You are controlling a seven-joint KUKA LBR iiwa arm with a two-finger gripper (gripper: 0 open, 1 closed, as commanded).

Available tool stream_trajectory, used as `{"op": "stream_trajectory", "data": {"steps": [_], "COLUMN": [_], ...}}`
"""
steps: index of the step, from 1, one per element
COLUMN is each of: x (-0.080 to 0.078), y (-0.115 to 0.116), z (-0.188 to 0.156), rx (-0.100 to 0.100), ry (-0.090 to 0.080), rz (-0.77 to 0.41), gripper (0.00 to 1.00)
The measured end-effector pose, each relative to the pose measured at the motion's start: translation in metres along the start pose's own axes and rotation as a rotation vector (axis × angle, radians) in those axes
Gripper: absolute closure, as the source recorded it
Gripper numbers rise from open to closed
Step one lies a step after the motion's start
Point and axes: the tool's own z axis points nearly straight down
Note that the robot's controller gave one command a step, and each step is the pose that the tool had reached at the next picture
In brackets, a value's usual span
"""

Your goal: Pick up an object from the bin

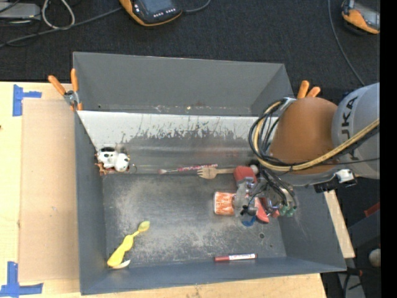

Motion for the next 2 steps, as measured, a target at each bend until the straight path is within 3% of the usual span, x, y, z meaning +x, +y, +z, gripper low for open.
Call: {"op": "stream_trajectory", "data": {"steps": [2], "x": [-0.0019], "y": [-0.0026], "z": [-0.0068], "rx": [0.0], "ry": [0.002], "rz": [0.02], "gripper": [1.0]}}
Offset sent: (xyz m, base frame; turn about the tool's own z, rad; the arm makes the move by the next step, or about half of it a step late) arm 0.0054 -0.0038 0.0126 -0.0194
